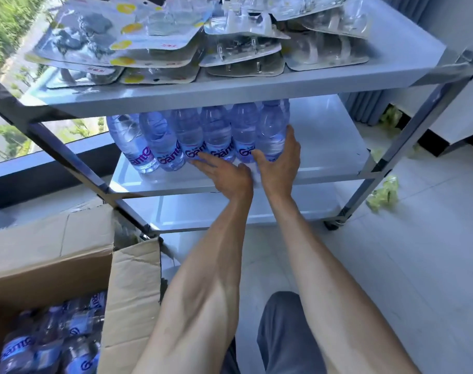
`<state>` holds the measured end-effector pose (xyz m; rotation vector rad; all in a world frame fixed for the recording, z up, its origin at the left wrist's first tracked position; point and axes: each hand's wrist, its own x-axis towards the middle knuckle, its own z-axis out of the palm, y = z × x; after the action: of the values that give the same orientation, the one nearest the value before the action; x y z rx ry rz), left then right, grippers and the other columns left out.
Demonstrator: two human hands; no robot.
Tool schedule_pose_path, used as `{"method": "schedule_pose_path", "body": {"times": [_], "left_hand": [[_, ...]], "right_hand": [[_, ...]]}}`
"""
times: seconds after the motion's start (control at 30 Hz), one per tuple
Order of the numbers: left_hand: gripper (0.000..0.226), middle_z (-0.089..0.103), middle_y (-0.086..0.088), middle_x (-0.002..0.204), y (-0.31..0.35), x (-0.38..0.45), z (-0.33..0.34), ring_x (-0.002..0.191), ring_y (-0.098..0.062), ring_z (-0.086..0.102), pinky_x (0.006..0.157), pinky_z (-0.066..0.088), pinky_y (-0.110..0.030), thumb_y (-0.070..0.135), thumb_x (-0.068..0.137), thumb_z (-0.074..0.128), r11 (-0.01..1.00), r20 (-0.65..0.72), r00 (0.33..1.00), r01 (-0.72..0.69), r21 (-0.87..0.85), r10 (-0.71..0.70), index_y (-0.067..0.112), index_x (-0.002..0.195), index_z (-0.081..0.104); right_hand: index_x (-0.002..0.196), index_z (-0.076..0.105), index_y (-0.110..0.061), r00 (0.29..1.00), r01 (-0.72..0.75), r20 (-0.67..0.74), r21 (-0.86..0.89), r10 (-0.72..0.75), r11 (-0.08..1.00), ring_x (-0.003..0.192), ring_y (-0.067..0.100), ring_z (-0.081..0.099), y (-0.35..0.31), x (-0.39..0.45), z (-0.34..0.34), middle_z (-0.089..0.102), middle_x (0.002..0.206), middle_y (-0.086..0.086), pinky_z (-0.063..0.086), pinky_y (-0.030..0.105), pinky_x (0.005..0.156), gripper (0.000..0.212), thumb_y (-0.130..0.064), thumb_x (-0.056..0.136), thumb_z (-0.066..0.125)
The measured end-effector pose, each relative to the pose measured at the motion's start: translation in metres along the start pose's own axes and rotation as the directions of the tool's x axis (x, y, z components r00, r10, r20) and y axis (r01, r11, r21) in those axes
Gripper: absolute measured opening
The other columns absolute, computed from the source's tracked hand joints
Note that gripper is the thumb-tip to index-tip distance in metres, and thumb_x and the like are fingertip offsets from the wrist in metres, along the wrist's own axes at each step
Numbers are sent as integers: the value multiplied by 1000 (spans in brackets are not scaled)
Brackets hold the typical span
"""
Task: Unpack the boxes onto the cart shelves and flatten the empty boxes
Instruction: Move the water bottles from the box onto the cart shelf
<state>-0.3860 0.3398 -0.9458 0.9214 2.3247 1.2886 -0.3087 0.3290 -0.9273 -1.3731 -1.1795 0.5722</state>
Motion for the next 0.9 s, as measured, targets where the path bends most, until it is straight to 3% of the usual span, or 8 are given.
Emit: {"method": "schedule_pose_path", "body": {"times": [0.1, 0.23, 0.37, 0.53, 0.67, 0.77, 0.9], "left_hand": [[99, -10, -26, 161, -2, 1, 1, 151, -36, -1, 116, 31, -41, 20, 88, 67, 999, -5, 1000, -1, 43, 2, 1, 155, -3], [103, -11, -27, 160, -6, 0, 2, 150, -38, -2, 114, 33, -47, 20, 86, 71, 997, 6, 998, -55, 59, 55, 7, 157, -3], [104, -15, -25, 160, -8, 1, 3, 151, -37, -3, 115, 33, -46, 19, 87, 71, 996, 5, 998, -60, 69, 59, 10, 157, -4], [105, -14, -24, 161, -10, 1, 5, 151, -37, 2, 113, 34, -44, 21, 86, 72, 995, -5, 998, -61, 79, 62, 12, 158, -4], [107, -16, -23, 161, -10, 2, 6, 151, -36, 2, 114, 34, -43, 23, 86, 74, 995, 16, 998, -55, 89, 53, 13, 158, -5], [106, -15, -23, 161, -8, 2, 5, 151, -36, 3, 114, 34, -44, 22, 87, 73, 996, 28, 999, -41, 84, 38, 14, 157, -5], [106, -15, -21, 162, -8, 0, 3, 150, -37, 5, 114, 32, -44, 22, 87, 74, 996, 28, 999, -35, 79, 33, 14, 158, -4]], "right_hand": [[145, 39, -11, 999, -32, -17, -113, 30, 993, 120, 24, 48, 7, -12, 6, 53, 131, 9, 37, 22, 94, 82, -24, 75, 80], [146, 36, -9, 999, -30, -21, -125, 27, 992, 124, 25, 50, 11, -8, 7, 53, 138, 7, 37, 26, 101, 81, -20, 78, 79], [133, 45, -8, 999, -51, -1, -92, 51, 994, 112, 27, 59, 18, 2, 4, 62, 125, 8, 49, 44, 96, 69, -20, 76, 81], [121, 56, -13, 996, 13, 87, -149, 0, 989, 111, 19, 53, 28, 8, -7, 59, 112, -5, 48, 34, 93, 66, -23, 63, 87], [110, 60, -6, 989, 0, 142, -231, 34, 973, 108, 24, 53, 38, 13, -10, 61, 106, 8, 48, 33, 87, 58, -17, 61, 89], [117, 57, -6, 990, -85, 92, -230, 109, 969, 109, 26, 57, 35, 16, -3, 62, 112, 11, 48, 32, 89, 61, -15, 66, 88], [139, 39, -9, 991, -121, 37, -178, 130, 977, 112, 25, 60, 32, 17, 8, 63, 124, 9, 51, 34, 89, 78, -10, 74, 82]]}}
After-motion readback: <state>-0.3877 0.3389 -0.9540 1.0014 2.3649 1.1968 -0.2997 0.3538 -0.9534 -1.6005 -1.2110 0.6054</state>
